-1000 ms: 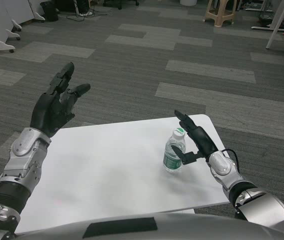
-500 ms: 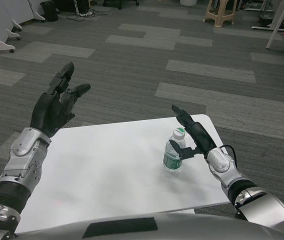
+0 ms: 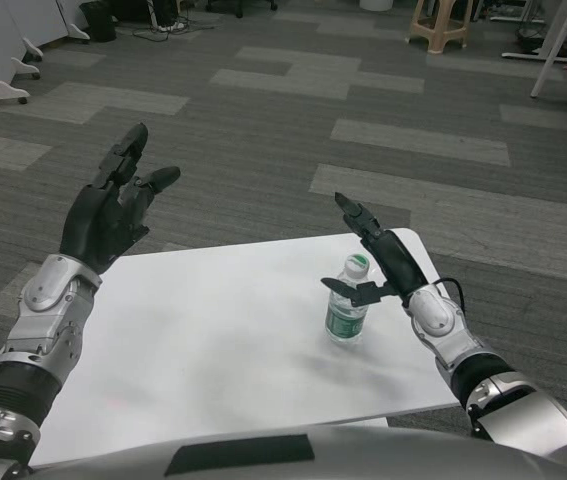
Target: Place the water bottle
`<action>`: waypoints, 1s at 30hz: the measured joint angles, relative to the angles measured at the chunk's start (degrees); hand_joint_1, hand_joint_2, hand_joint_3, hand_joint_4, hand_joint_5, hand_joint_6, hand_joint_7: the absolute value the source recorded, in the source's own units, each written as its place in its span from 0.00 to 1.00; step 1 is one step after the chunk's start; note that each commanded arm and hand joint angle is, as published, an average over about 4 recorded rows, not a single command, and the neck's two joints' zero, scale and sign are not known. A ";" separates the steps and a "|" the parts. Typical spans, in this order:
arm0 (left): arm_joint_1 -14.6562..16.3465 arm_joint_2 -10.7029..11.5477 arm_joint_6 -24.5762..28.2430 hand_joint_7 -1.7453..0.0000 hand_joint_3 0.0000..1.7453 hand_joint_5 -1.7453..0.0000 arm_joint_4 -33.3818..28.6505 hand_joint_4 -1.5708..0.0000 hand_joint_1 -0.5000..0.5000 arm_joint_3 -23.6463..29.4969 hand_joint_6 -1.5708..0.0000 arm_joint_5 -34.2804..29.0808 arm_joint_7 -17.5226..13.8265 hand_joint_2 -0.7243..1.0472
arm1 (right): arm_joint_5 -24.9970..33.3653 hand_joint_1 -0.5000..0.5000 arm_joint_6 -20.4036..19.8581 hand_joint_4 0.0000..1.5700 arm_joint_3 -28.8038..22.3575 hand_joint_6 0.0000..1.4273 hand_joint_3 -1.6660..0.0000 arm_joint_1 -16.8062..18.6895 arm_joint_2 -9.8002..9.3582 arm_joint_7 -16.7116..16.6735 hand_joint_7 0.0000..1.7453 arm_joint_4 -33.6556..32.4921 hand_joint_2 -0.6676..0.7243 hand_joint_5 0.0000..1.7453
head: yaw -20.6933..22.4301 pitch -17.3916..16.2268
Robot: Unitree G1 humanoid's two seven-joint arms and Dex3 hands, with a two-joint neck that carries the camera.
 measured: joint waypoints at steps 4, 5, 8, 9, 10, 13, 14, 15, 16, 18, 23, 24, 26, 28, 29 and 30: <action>0.01 0.00 0.00 1.00 0.30 0.53 0.00 1.00 0.02 0.01 1.00 0.00 0.00 1.00 | 3.62 0.07 0.00 0.00 0.94 0.00 0.96 0.05 -0.24 0.32 0.00 -0.58 0.55 0.01 | 0.12 0.00; 0.01 0.00 0.00 1.00 0.30 0.53 0.00 1.00 0.02 0.01 1.00 0.00 0.00 1.00 | 4.38 0.08 0.00 0.00 1.24 0.00 1.00 0.06 -0.37 0.42 0.00 -0.63 0.55 0.03 | 0.12 -0.01; 0.01 0.00 0.00 1.00 0.30 0.53 0.00 1.00 0.02 0.01 1.00 0.00 0.00 1.00 | 5.35 0.07 -0.03 0.00 1.63 0.00 1.00 0.10 -0.67 0.60 0.00 -1.05 0.55 0.10 | 0.13 0.07; 0.01 0.00 0.00 1.00 0.30 0.53 0.00 1.00 0.02 0.02 1.00 0.00 0.00 1.00 | 5.43 0.06 -0.08 0.00 1.62 0.00 1.00 0.12 -0.72 0.63 0.00 -1.29 0.55 0.11 | 0.12 0.10; 0.01 0.00 0.00 1.00 0.30 0.53 0.00 1.00 0.02 0.02 1.00 0.00 0.00 1.00 | 5.47 0.05 -0.16 0.00 1.62 0.00 1.00 0.12 -0.77 0.64 0.00 -1.53 0.55 0.11 | 0.10 0.11; 0.01 0.00 -0.01 1.00 0.30 0.53 0.00 1.00 0.02 0.03 1.00 0.00 0.00 1.00 | 5.62 0.04 -0.55 0.00 1.59 0.00 1.00 0.15 -0.82 0.65 0.00 -2.29 0.55 0.07 | 0.02 0.17; 0.01 0.00 -0.01 1.00 0.30 0.53 0.00 1.00 0.02 0.04 1.00 0.00 0.00 1.00 | 5.78 0.04 -0.64 0.00 1.57 0.00 1.00 0.18 -0.84 0.65 0.00 -2.64 0.55 0.06 | 0.01 0.19; 0.01 0.00 -0.01 1.00 0.30 0.53 0.00 1.00 0.02 0.05 1.00 0.00 0.00 1.00 | 6.04 0.04 -0.66 0.00 1.53 0.00 1.00 0.21 -0.85 0.65 0.00 -3.06 0.55 0.06 | 0.00 0.21; 0.01 0.00 -0.01 1.00 0.30 0.53 0.00 1.00 0.02 0.06 1.00 0.00 0.00 1.00 | 6.36 0.04 -0.69 0.00 1.47 0.00 1.00 0.24 -0.86 0.65 0.00 -3.60 0.55 0.06 | 0.02 0.22; 0.01 0.00 -0.02 1.00 0.30 0.53 0.00 1.00 0.02 0.07 1.00 0.00 0.00 1.00 | 7.11 0.04 -0.74 0.00 1.23 0.00 1.00 0.27 -0.92 0.65 0.00 -4.84 0.55 0.06 | 0.07 0.25; 0.02 0.00 -0.04 1.00 0.30 0.53 0.00 1.00 0.02 0.10 1.00 0.00 0.00 1.00 | 10.08 0.04 -0.77 0.00 0.73 0.00 1.00 0.43 -1.27 0.60 0.00 -8.16 0.55 0.07 | 0.15 0.24; 0.02 0.00 -0.05 1.00 0.30 0.53 0.00 1.00 0.02 0.10 1.00 0.00 0.00 1.00 | 10.92 0.04 -0.78 0.00 0.67 0.00 1.00 0.46 -1.32 0.58 0.00 -8.84 0.55 0.06 | 0.16 0.23; 0.03 0.00 -0.05 1.00 0.30 0.53 -0.01 1.00 0.02 0.10 1.00 0.00 0.00 1.00 | 12.59 0.04 -0.79 0.00 0.61 0.00 1.00 0.54 -1.40 0.51 0.00 -9.97 0.55 0.06 | 0.18 0.22; 0.03 0.00 -0.06 1.00 0.30 0.53 -0.01 1.00 0.02 0.11 1.00 0.00 0.00 1.00 | 14.55 0.04 -0.79 0.00 0.57 0.00 1.00 0.60 -1.57 0.43 0.00 -11.01 0.55 0.06 | 0.21 0.24; 0.03 0.00 -0.06 1.00 0.30 0.53 -0.01 1.00 0.02 0.11 1.00 0.00 0.00 1.00 | 15.54 0.04 -0.79 0.00 0.55 0.00 1.00 0.62 -1.68 0.39 0.00 -11.36 0.55 0.06 | 0.23 0.25; 0.04 0.00 -0.06 1.00 0.30 0.53 -0.01 1.00 0.02 0.12 1.00 0.00 0.00 1.00 | 16.30 0.04 -0.79 0.00 0.51 0.00 1.00 0.63 -1.80 0.34 0.00 -11.57 0.55 0.06 | 0.27 0.24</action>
